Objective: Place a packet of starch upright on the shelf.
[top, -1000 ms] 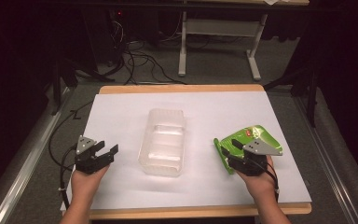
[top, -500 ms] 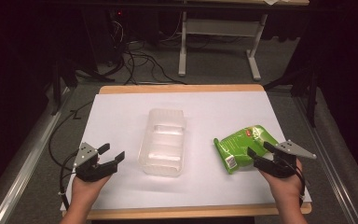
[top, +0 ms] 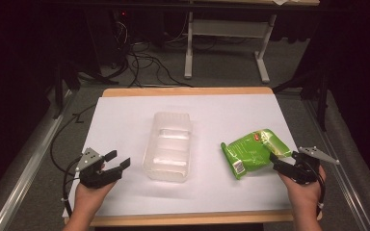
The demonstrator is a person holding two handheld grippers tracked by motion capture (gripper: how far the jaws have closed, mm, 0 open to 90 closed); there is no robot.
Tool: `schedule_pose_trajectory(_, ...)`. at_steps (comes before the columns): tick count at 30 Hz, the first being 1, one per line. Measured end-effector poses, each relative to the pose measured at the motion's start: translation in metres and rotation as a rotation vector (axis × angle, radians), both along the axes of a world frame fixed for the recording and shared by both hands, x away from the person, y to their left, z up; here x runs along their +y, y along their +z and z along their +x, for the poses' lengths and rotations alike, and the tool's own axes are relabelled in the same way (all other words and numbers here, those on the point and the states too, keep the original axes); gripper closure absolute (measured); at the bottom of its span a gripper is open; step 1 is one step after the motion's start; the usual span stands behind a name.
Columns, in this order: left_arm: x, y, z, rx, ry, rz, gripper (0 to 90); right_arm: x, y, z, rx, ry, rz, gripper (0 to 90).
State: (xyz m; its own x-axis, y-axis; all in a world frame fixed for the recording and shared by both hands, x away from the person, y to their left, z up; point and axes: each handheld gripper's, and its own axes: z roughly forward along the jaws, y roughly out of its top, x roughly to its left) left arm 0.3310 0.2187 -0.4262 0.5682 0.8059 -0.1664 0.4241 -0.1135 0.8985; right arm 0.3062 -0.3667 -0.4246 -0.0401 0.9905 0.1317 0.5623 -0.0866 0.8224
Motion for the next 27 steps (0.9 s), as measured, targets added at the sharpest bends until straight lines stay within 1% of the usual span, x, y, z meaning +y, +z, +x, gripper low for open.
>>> schedule_pose_trajectory(2,-0.004,0.001,-0.001,-0.006,-0.009,-0.003,50.6,-0.002,-0.003,0.002,0.01,0.001,0.005,13.3)
schedule_pose_trajectory(3,-0.006,0.001,-0.002,-0.007,-0.015,-0.001,56.5,-0.003,-0.004,0.003,0.019,-0.002,0.013,13.3)
schedule_pose_trajectory(5,-0.014,0.0,-0.002,-0.008,-0.019,0.015,64.7,-0.005,-0.006,0.005,0.028,-0.005,0.022,13.5)
schedule_pose_trajectory(7,-0.022,-0.003,-0.001,0.011,-0.02,0.036,74.0,-0.007,-0.008,0.006,0.033,-0.007,0.033,13.8)
schedule_pose_trajectory(9,-0.03,-0.008,0.001,0.037,-0.03,0.065,80.6,-0.008,-0.01,0.007,0.04,-0.009,0.043,14.2)
schedule_pose_trajectory(10,-0.035,-0.011,0.001,0.049,-0.042,0.078,82.7,-0.009,-0.011,0.007,0.042,-0.012,0.05,14.2)
schedule_pose_trajectory(11,-0.038,-0.012,0.001,0.053,-0.051,0.087,84.7,-0.01,-0.012,0.007,0.043,-0.012,0.065,14.5)
schedule_pose_trajectory(13,-0.043,-0.015,0.0,0.061,-0.074,0.098,86.2,-0.011,-0.013,0.007,0.049,-0.015,0.093,14.4)
schedule_pose_trajectory(14,-0.045,-0.015,-0.001,0.064,-0.084,0.096,86.5,-0.011,-0.014,0.007,0.049,-0.009,0.106,14.1)
schedule_pose_trajectory(16,-0.047,-0.016,-0.002,0.067,-0.09,0.1,87.0,-0.01,-0.017,0.009,0.063,-0.001,0.123,11.3)
schedule_pose_trajectory(18,-0.047,-0.017,-0.002,0.077,-0.091,0.086,87.6,-0.007,-0.021,0.014,0.087,0.019,0.14,9.8)
schedule_pose_trajectory(19,-0.047,-0.017,-0.002,0.079,-0.092,0.084,87.6,-0.005,-0.023,0.017,0.098,0.024,0.141,9.1)
schedule_pose_trajectory(21,-0.047,-0.018,-0.002,0.081,-0.093,0.083,87.6,-0.001,-0.024,0.02,0.104,0.029,0.139,9.1)
schedule_pose_trajectory(24,-0.051,-0.019,-0.004,0.079,-0.11,0.096,88.3,0.003,-0.025,0.026,0.103,0.028,0.143,9.4)
schedule_pose_trajectory(25,-0.052,-0.018,-0.005,0.078,-0.117,0.101,88.4,0.004,-0.026,0.029,0.105,0.029,0.154,9.7)
schedule_pose_trajectory(26,-0.053,-0.018,-0.006,0.077,-0.122,0.102,88.4,0.006,-0.027,0.031,0.106,0.03,0.162,10.2)
schedule_pose_trajectory(27,-0.054,-0.018,-0.006,0.076,-0.125,0.103,88.3,0.007,-0.028,0.033,0.108,0.031,0.16,10.9)
